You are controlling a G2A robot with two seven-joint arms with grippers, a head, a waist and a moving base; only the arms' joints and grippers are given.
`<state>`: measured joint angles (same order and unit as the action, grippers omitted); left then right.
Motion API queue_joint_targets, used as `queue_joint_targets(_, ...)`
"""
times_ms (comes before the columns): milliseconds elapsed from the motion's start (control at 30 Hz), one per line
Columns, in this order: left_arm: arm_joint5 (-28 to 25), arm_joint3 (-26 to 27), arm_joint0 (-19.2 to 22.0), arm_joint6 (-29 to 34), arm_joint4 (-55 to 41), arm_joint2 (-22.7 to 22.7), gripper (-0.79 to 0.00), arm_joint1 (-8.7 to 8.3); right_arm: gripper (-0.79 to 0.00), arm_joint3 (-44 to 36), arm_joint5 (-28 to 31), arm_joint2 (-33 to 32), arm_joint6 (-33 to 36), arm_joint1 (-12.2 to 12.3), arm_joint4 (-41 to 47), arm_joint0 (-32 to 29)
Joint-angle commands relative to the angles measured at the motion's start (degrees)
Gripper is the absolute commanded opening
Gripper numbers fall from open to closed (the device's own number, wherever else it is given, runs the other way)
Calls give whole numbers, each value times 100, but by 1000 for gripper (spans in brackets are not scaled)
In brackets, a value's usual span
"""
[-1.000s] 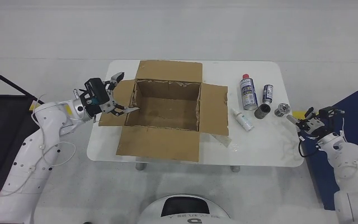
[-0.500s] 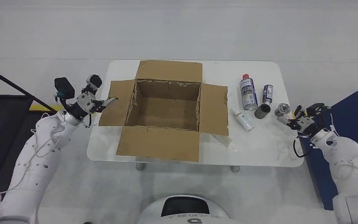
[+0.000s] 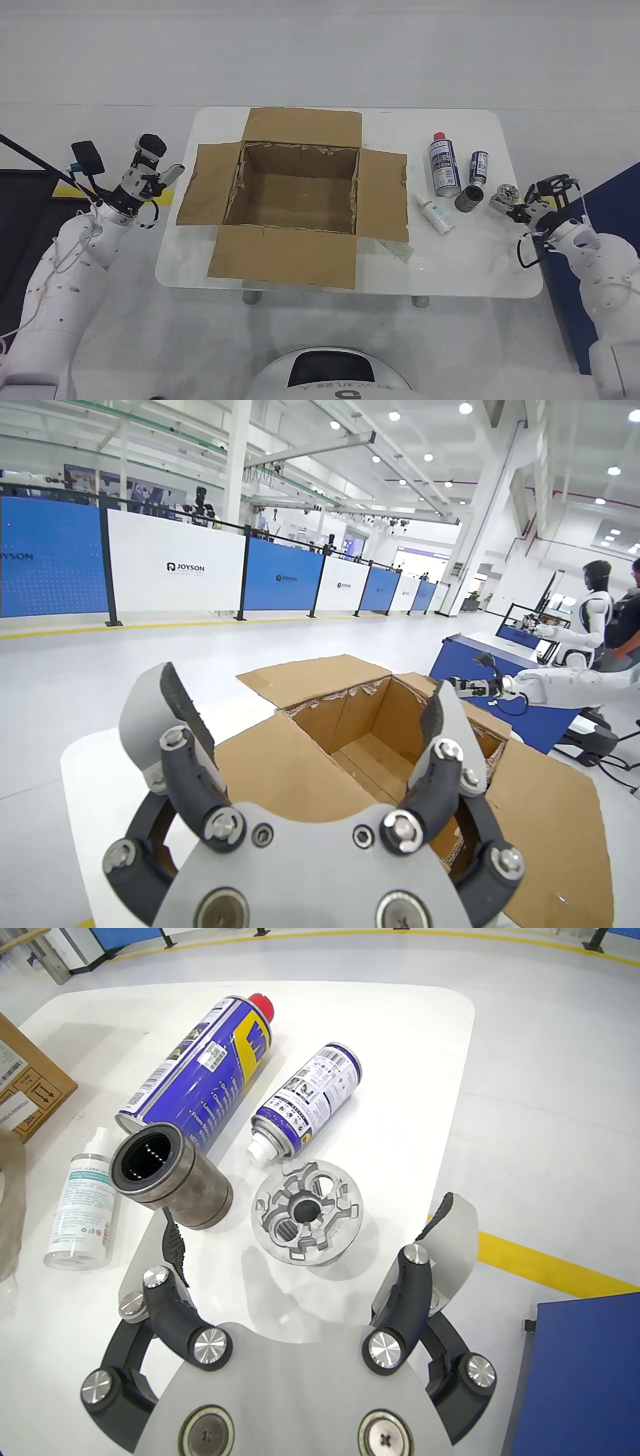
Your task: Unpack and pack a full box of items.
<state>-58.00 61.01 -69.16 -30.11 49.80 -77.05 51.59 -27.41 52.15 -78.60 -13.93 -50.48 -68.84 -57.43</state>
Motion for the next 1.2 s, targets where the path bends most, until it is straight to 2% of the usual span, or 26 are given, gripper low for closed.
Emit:
queue_joint_targets(0, 0, 0, 0, 0, 0, 0, 0, 0, 0, 44, 8, 22, 116, -17, 48, 49)
queue_joint_targets(67, 0, 0, 0, 0, 0, 0, 0, 0, -9, 87, -57, 57, 236, -42, 82, 102)
queue_joint_targets(200, 0, 0, 0, 0, 0, 0, 0, 0, -132, 169, -185, 118, 411, -81, 112, 198)
queue_joint_targets(300, 0, 0, 0, 0, 0, 0, 0, 0, -394, 197, -154, 154, 429, -80, 55, 231)
queue_joint_targets(367, 0, 0, 0, 0, 0, 0, 0, 0, -425, 219, -133, 160, 373, -63, -11, 234)
queue_joint_targets(467, 0, 0, 0, 0, 0, 0, 0, 0, -554, 268, -205, 167, 361, -60, -26, 258)
queue_joint_targets(533, 0, 0, 0, 0, 0, 0, 0, 0, -785, 285, -214, 179, 369, -64, -21, 274)
queue_joint_targets(733, 0, 0, 0, 0, 0, 0, 0, 0, -785, 312, -15, 131, 216, -21, 26, 280)
queue_joint_targets(867, 0, 0, 0, 0, 0, 0, 0, 0, -785, 237, 585, 24, -133, 51, 177, 203)
queue_joint_targets(1033, 0, 0, 0, 0, 0, 0, 0, 0, -785, -486, 585, 113, -603, 97, 853, -172)
queue_joint_targets(1167, 0, 0, 0, 0, 0, 0, 0, 0, -785, -954, 585, 207, -558, 147, 1463, -427)
